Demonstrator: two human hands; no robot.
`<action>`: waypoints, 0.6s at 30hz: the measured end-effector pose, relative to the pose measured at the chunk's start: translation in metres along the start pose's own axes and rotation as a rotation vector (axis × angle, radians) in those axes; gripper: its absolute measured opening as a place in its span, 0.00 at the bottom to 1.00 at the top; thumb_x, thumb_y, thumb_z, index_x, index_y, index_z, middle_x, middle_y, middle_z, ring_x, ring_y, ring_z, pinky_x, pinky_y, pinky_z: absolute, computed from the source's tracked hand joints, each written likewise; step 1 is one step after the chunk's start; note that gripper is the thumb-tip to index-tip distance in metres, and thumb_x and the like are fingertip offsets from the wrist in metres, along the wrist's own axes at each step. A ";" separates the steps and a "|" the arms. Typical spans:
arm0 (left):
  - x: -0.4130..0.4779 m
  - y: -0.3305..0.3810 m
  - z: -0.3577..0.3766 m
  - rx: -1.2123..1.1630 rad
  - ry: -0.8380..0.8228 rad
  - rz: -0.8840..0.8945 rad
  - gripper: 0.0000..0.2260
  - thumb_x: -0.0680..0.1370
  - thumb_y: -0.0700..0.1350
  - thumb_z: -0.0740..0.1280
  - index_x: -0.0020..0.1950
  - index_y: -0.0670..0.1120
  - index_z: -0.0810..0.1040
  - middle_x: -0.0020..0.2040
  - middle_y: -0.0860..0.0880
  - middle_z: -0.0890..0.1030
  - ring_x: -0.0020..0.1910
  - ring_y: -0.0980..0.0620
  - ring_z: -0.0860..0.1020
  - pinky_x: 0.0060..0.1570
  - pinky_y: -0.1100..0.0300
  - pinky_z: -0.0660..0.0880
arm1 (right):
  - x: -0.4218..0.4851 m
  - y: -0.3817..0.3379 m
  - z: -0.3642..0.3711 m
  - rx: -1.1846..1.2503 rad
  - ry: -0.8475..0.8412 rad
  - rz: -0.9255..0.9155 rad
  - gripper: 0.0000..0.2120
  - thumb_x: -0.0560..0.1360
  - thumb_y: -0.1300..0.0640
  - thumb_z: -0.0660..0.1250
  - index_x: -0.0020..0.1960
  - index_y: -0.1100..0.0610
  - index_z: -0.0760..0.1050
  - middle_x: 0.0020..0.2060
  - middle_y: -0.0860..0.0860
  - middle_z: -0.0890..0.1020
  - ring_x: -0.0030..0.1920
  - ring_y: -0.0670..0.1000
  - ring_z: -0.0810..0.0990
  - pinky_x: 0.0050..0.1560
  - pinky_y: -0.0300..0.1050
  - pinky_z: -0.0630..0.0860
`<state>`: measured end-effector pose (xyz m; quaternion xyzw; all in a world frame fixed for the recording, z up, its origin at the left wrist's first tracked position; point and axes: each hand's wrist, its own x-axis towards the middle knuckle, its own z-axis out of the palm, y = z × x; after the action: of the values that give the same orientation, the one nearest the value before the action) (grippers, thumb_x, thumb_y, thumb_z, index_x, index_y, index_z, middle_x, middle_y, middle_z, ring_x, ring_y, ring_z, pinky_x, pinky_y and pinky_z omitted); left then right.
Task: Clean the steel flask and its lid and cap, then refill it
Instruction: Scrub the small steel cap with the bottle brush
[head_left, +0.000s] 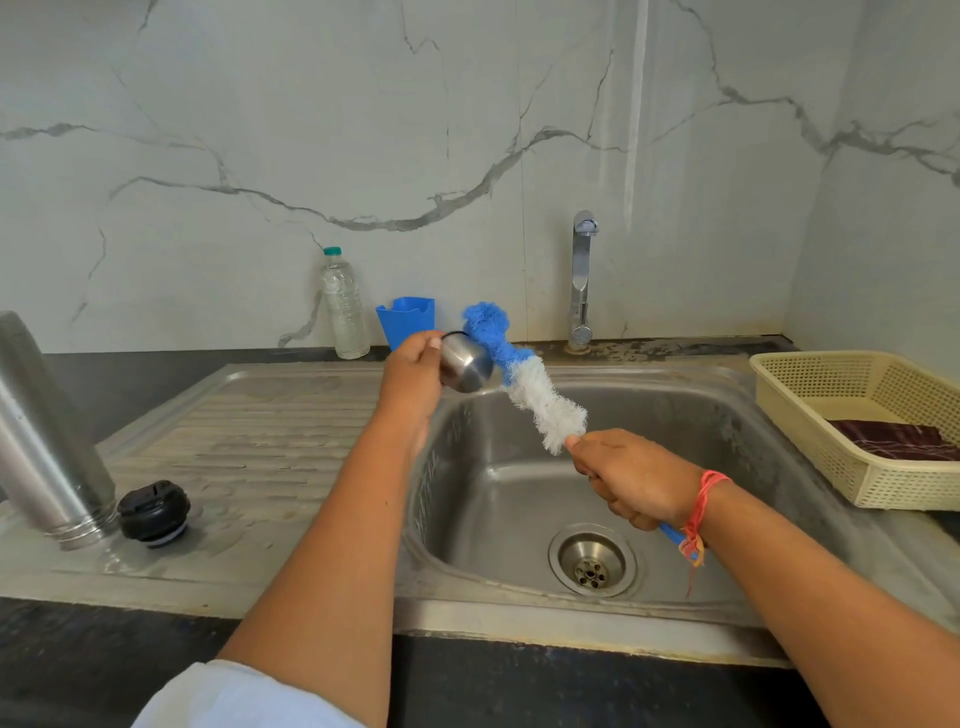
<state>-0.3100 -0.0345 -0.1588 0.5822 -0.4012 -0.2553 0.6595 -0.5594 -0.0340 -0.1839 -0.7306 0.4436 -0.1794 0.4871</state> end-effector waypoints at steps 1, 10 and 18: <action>-0.001 -0.001 0.004 0.099 -0.049 0.046 0.12 0.88 0.44 0.58 0.58 0.48 0.81 0.54 0.47 0.83 0.54 0.50 0.81 0.57 0.56 0.78 | 0.000 0.000 -0.002 0.007 0.005 0.004 0.17 0.84 0.44 0.54 0.41 0.52 0.64 0.27 0.48 0.61 0.25 0.47 0.55 0.25 0.37 0.52; 0.016 -0.014 0.003 0.138 0.281 0.034 0.11 0.87 0.44 0.60 0.60 0.43 0.81 0.55 0.45 0.82 0.54 0.48 0.80 0.51 0.57 0.74 | -0.002 -0.002 0.002 -0.012 -0.054 0.003 0.18 0.84 0.44 0.54 0.40 0.52 0.64 0.28 0.49 0.61 0.24 0.47 0.55 0.25 0.36 0.52; 0.009 -0.019 0.019 0.044 0.062 -0.032 0.08 0.85 0.42 0.64 0.60 0.44 0.82 0.56 0.47 0.83 0.55 0.52 0.80 0.58 0.57 0.75 | 0.001 -0.002 0.006 0.002 -0.031 -0.008 0.18 0.85 0.44 0.54 0.40 0.52 0.63 0.27 0.49 0.61 0.24 0.47 0.55 0.25 0.37 0.52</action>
<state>-0.3181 -0.0557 -0.1754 0.6107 -0.3767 -0.2388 0.6543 -0.5539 -0.0313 -0.1854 -0.7344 0.4330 -0.1707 0.4940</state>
